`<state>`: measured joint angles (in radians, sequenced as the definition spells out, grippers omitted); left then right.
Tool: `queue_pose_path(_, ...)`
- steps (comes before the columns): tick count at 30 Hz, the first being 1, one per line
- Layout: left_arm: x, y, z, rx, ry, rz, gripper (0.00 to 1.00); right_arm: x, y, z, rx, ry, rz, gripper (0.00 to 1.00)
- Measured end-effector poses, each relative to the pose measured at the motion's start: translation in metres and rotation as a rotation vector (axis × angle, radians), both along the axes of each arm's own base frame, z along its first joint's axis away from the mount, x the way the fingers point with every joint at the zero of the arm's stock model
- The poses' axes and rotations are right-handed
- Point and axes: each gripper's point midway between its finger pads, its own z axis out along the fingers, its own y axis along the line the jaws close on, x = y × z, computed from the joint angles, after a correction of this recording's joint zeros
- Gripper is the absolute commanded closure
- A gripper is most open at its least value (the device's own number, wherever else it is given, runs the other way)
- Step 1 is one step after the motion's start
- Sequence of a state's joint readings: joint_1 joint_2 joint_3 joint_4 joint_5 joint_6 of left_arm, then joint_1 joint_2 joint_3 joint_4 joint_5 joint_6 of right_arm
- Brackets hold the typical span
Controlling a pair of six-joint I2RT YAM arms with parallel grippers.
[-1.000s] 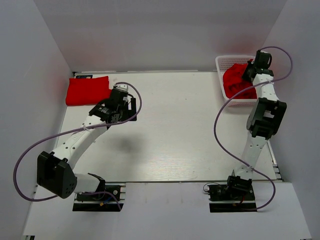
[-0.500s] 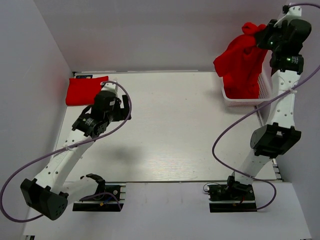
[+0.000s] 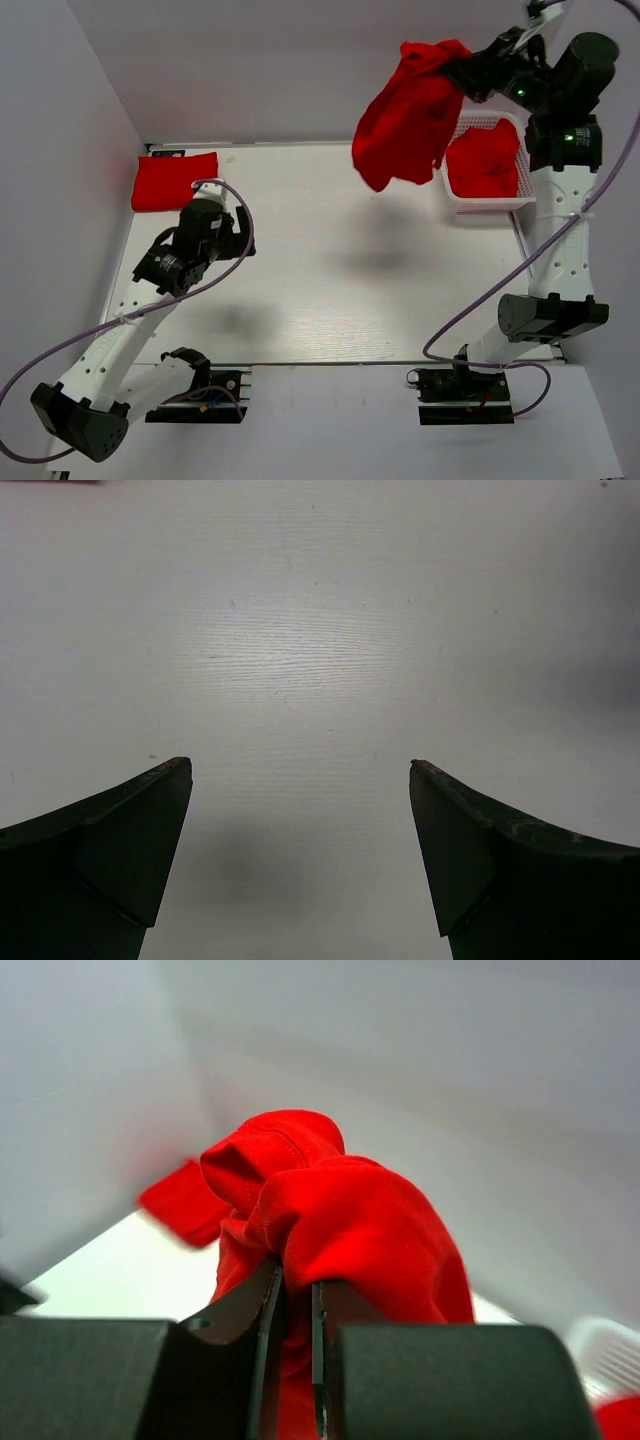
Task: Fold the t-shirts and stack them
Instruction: Move the tshirt to the center of the board
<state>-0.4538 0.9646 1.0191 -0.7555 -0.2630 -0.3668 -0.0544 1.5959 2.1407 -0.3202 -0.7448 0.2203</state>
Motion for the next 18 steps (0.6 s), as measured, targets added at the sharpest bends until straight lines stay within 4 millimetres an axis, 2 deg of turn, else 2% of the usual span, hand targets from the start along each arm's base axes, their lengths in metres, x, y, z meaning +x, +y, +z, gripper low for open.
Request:
queue_pose_path(2,-0.002,0.001,0.003,-0.005,-0.008,0.001,0.00,-0.012,0.035,-0.012,0.000,0.022,0.108,1.00)
queue_pose_path(3,-0.003,0.001,0.005,-0.010,-0.016,0.001,0.00,-0.015,0.042,-0.016,-0.001,0.033,0.131,1.00)
queue_pose_path(4,-0.005,0.002,0.008,-0.016,-0.026,0.002,0.00,-0.019,0.060,-0.026,-0.002,0.053,0.176,1.00)
queue_pose_path(7,-0.010,0.005,0.015,-0.034,-0.053,0.005,0.00,-0.026,0.107,-0.071,-0.025,0.144,0.278,1.00)
queue_pose_path(10,-0.014,0.006,0.018,-0.049,-0.066,0.011,0.00,-0.029,0.145,-0.139,-0.061,0.281,0.322,1.00)
queue_pose_path(12,-0.016,0.007,0.016,-0.051,-0.056,0.015,0.00,-0.029,0.162,-0.197,-0.092,0.399,0.307,1.00)
queue_pose_path(14,-0.019,0.008,0.009,-0.049,-0.034,0.021,0.00,-0.035,0.170,-0.259,-0.130,0.524,0.276,0.96)
queue_pose_path(16,-0.022,0.008,0.000,-0.041,0.001,0.020,0.00,-0.045,0.170,-0.321,-0.174,0.638,0.231,0.91)
queue_pose_path(18,-0.024,0.006,-0.010,-0.038,0.036,0.013,0.00,-0.058,0.166,-0.373,-0.220,0.759,0.192,0.73)
